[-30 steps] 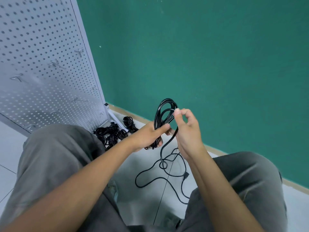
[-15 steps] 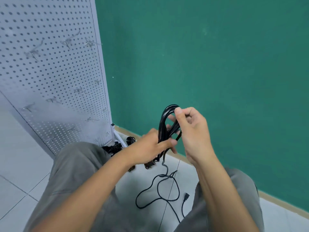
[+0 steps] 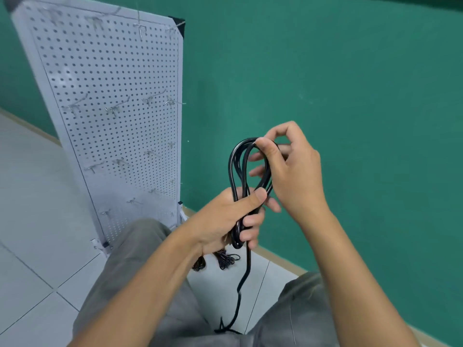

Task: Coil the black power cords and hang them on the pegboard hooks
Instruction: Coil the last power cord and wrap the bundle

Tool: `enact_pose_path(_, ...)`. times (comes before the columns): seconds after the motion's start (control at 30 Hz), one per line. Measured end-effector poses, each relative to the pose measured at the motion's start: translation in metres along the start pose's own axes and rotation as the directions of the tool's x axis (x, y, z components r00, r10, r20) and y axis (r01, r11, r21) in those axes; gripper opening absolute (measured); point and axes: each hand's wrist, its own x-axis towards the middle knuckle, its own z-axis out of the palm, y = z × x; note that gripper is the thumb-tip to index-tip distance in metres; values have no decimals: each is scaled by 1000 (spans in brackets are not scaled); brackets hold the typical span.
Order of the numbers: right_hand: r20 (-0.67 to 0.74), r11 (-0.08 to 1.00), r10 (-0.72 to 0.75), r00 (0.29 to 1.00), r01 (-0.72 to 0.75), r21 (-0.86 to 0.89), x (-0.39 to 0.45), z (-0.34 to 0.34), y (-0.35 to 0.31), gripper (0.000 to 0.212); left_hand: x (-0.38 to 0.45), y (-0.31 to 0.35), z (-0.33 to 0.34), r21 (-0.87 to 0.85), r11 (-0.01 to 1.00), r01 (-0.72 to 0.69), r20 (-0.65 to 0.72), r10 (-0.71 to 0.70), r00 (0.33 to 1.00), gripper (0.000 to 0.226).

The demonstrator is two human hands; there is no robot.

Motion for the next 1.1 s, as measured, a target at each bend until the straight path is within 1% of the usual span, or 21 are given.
enact_pose_path(0.03,-3,997,-2,1000,2,72,0,1,-3,17,-4,3,4,-45,999,13,-4,-13,1000,37)
enact_pose_path(0.07,14,984,29,999,-31,177,1,1,-5,28,-8,4,8,-107,994,37,12,-36,999,37)
enact_pose_path(0.1,72,947,82,994,-101,305,1,1,-7,37,-13,3,10,-176,983,62,51,-54,997,37)
enact_pose_path(0.13,174,876,135,975,-200,439,0,2,-9,42,-16,0,12,-238,967,89,109,-65,992,38)
enact_pose_path(0.17,307,772,161,938,-313,552,-3,4,-11,45,-19,-4,13,-289,950,120,177,-70,982,37)
enact_pose_path(0.2,430,660,152,890,-416,625,-7,5,-12,49,-21,-8,13,-325,934,149,244,-69,967,37)
enact_pose_path(0.23,514,570,133,848,-489,660,-12,7,-13,54,-23,-13,13,-346,923,171,296,-65,953,37)
enact_pose_path(0.27,554,510,123,823,-532,677,-16,9,-15,57,-25,-16,13,-352,919,179,327,-59,943,37)
enact_pose_path(0.3,564,489,129,816,-547,680,-19,12,-17,57,-27,-18,13,-352,919,176,340,-50,939,38)
enact_pose_path(0.33,556,500,144,819,-545,673,-20,14,-20,54,-29,-19,13,-353,920,172,342,-44,939,38)
enact_pose_path(0.4,511,568,176,841,-511,645,-21,16,-23,47,-34,-19,11,-359,919,161,310,-45,950,38)
enact_pose_path(0.5,410,653,235,881,-455,605,-21,20,-20,40,-40,-20,9,-318,943,94,172,-40,984,40)
enact_pose_path(0.57,385,656,257,886,-452,604,-23,25,-18,39,-44,-21,10,-223,974,40,62,-26,998,44)
enact_pose_path(0.63,379,633,271,885,-461,622,-25,29,-16,40,-49,-22,10,-133,991,-1,0,1,1000,43)
enact_pose_path(0.7,373,603,283,884,-466,647,-25,30,-16,40,-53,-22,8,-133,991,-27,24,30,999,37)
enact_pose_path(0.8,378,529,276,884,-468,708,-22,31,-17,40,-53,-26,5,-308,951,-29,137,75,988,35)
enact_pose_path(0.83,383,517,266,885,-466,718,-20,32,-17,40,-53,-28,5,-370,929,-24,155,87,984,31)
enact_pose_path(0.9,390,524,244,888,-459,717,-20,34,-17,39,-52,-33,5,-425,905,-24,166,103,981,24)
enact_pose_path(1.0,404,527,230,885,-462,713,-21,36,-13,40,-55,-33,-1,-380,925,6,144,53,988,37)
enact_pose_path(1.03,408,522,228,884,-465,715,-22,37,-11,40,-56,-32,-3,-364,931,14,151,44,987,38)
enact_pose_path(1.1,396,542,231,889,-455,706,-23,36,-7,44,-57,-29,-4,-352,936,21,162,39,986,26)
